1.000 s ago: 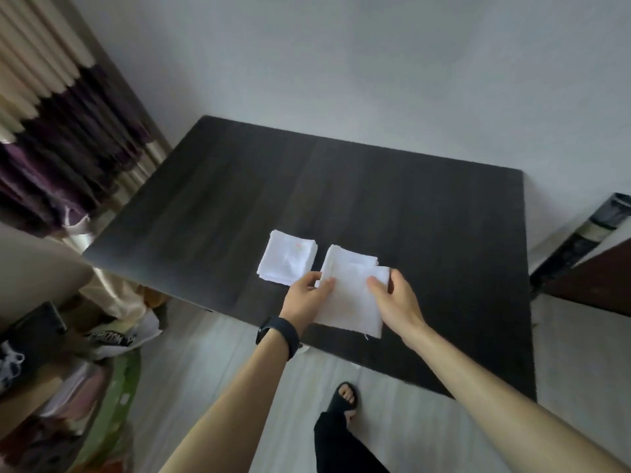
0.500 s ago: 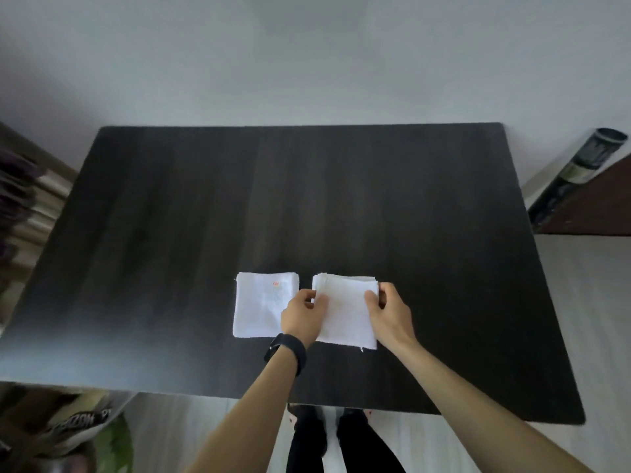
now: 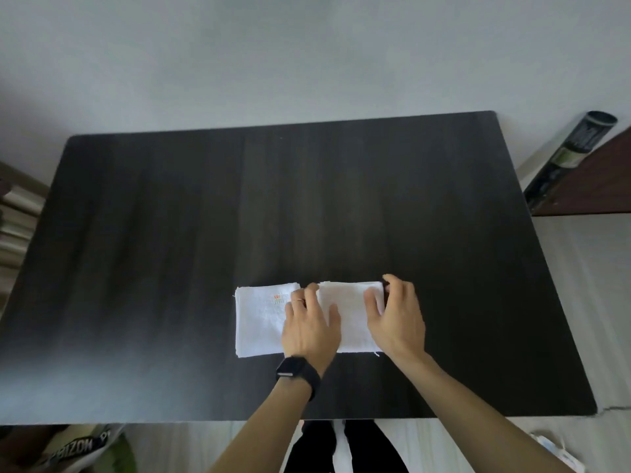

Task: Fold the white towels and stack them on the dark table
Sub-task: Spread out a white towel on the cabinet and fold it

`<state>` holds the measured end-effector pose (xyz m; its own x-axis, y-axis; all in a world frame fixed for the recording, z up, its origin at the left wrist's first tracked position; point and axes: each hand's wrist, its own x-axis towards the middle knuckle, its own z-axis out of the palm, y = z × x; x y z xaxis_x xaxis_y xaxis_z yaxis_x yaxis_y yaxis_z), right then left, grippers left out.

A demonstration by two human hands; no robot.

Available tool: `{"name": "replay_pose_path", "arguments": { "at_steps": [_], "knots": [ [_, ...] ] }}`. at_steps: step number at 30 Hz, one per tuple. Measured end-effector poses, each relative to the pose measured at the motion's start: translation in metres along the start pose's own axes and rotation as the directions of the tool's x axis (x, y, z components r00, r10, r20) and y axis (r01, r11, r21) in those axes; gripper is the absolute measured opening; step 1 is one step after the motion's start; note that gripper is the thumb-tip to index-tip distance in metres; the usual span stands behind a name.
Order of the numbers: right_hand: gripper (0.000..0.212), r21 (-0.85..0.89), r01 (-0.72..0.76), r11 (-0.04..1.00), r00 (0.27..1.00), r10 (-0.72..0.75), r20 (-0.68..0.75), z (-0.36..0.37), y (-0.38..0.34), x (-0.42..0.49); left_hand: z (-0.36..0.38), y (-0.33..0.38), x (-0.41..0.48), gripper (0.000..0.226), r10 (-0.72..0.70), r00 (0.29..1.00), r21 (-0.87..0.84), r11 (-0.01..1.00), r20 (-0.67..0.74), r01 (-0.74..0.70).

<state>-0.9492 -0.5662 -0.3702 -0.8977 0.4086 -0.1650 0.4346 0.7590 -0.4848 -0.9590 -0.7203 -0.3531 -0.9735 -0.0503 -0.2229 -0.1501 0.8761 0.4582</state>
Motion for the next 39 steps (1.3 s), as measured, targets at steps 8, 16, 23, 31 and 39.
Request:
{"name": "replay_pose_path", "arguments": {
  "at_steps": [8, 16, 23, 31, 39],
  "knots": [
    [0.061, -0.271, 0.432, 0.860, 0.902, -0.418, 0.111, 0.026, 0.022, -0.016, 0.037, -0.022, 0.003, 0.064, 0.333, 0.936, 0.332, 0.876, 0.112, -0.351],
    [0.064, -0.254, 0.413, 0.875, 0.907, -0.368, 0.205, 0.040, 0.032, -0.004, 0.045, -0.024, 0.012, 0.066, 0.275, 0.946, 0.301, 0.900, 0.169, -0.315],
    [0.077, -0.027, 0.170, 0.985, 0.985, -0.169, 0.036, 0.022, 0.028, -0.023, -0.005, -0.061, 0.004, 0.061, -0.059, 0.989, 0.030, 0.998, -0.136, 0.063],
    [0.072, 0.179, -0.114, 0.977, 0.986, 0.089, 0.141, 0.034, 0.000, -0.032, -0.035, -0.124, 0.015, 0.066, -0.425, 0.897, -0.505, 0.753, 0.117, 0.423],
    [0.077, 0.170, -0.084, 0.982, 0.985, 0.057, 0.161, 0.036, -0.006, -0.025, -0.027, -0.101, 0.020, 0.064, -0.390, 0.916, -0.441, 0.808, 0.094, 0.390]
  ]
}}
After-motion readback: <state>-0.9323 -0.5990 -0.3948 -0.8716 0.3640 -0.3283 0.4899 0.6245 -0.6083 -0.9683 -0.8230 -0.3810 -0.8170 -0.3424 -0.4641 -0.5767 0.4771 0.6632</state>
